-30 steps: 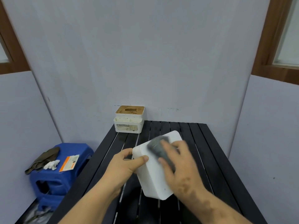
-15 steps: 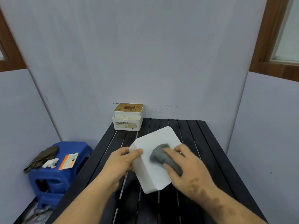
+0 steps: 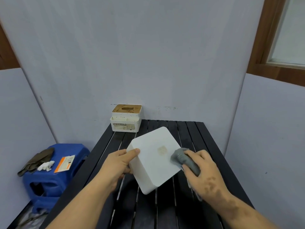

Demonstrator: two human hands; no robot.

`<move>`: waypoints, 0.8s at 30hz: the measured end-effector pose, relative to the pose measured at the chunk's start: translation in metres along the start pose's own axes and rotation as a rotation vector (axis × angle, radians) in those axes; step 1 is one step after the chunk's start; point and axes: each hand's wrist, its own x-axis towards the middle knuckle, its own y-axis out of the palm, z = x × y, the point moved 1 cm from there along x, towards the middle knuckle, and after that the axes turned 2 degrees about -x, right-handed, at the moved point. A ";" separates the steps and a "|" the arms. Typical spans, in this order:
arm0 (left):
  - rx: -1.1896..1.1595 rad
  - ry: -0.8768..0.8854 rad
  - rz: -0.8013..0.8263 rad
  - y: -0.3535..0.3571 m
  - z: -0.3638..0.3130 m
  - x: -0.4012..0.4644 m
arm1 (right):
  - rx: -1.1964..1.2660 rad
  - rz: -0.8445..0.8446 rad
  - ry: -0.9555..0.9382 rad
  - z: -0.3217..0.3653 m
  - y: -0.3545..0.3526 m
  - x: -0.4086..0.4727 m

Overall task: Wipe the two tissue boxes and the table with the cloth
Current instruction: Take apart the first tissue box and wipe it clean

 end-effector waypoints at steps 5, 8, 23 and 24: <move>0.006 0.001 -0.006 0.001 0.002 0.002 | -0.010 0.206 -0.273 0.047 0.026 -0.030; 0.017 -0.014 -0.018 0.000 0.002 0.005 | -0.004 0.225 -0.298 0.042 0.027 -0.021; 0.008 -0.043 0.039 0.006 -0.003 0.000 | 0.331 0.123 0.152 0.045 0.026 0.003; 0.009 -0.042 0.040 0.006 -0.003 -0.001 | 0.359 0.048 0.276 0.035 0.018 0.012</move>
